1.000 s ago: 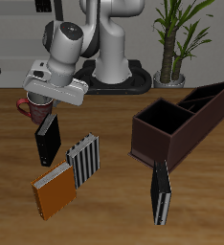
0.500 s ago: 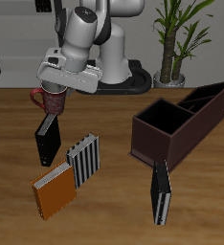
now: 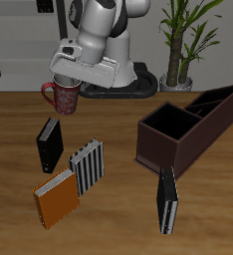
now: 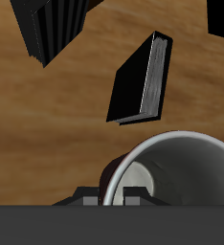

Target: Place the red mug into the left desk caddy's right compartment

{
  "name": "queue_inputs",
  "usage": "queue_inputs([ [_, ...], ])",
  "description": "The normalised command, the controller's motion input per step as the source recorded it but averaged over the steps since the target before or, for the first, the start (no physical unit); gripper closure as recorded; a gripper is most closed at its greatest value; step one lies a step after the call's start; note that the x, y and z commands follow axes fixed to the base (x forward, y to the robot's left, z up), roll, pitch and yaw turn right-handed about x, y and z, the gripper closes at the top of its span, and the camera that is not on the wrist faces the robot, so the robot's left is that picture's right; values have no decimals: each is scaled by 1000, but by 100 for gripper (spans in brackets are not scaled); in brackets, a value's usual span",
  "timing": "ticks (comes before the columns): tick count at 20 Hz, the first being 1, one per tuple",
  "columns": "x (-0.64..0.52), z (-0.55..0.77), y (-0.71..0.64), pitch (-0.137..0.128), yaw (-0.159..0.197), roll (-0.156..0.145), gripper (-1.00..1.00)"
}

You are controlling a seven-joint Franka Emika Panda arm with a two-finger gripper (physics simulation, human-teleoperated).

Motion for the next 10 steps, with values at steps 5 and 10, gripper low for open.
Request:
queue_inputs([
  [5, 222, 326, 362, -27, 3, -8, 100],
  [10, 293, 361, 538, -27, -4, 42, 100],
])
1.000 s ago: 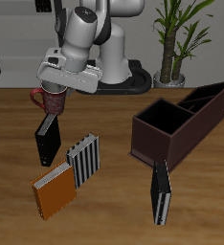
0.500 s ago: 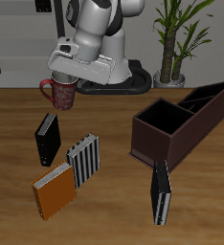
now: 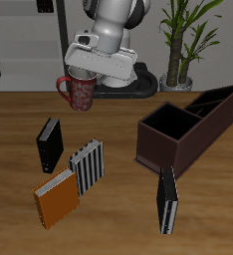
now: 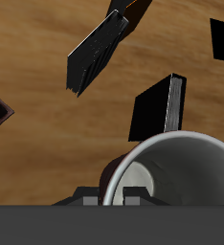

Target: Place the red mug into the left desk caddy's right compartment

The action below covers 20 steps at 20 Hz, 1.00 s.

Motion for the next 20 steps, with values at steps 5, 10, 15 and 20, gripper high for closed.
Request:
queue_inputs([
  [5, 312, 255, 446, -7, -29, -19, 100],
  [10, 160, 203, 592, -11, 5, 22, 100],
  [15, 67, 267, 511, -27, 7, 6, 100],
  [20, 84, 130, 330, 11, -19, -20, 100],
])
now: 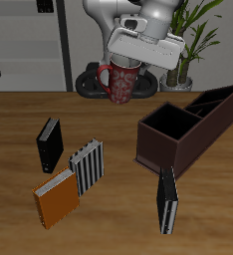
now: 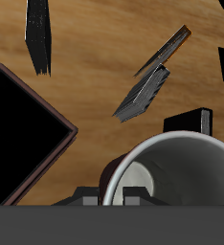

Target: Place the red mug into the left desk caddy's right compartment

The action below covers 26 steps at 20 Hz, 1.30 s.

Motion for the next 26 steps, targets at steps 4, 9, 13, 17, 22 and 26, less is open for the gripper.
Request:
queue_inputs([
  [4, 0, 175, 378, -12, -3, -16, 100],
  [9, 2, 226, 360, -24, 3, 18, 100],
  [13, 74, 147, 197, -8, -37, -29, 100],
  [17, 84, 43, 236, -8, 2, 19, 100],
  [22, 90, 2, 202, -4, 12, 10, 100],
  [26, 187, -27, 243, 11, -3, 6, 100],
])
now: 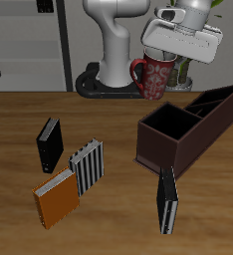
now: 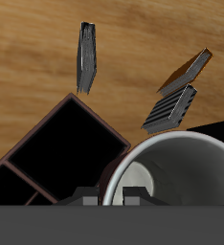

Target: Place the red mug into the left desk caddy's right compartment

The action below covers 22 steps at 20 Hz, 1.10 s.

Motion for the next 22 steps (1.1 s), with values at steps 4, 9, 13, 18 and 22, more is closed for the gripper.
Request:
queue_inputs([
  [4, 108, -14, 267, 6, -2, 38, 100],
  [9, 80, 18, 220, -16, 20, 32, 100],
  [13, 35, 50, 122, -30, 1, 20, 100],
  [18, 104, 30, 97, -44, 10, 12, 100],
  [22, 110, -87, 38, -18, -6, 28, 100],
])
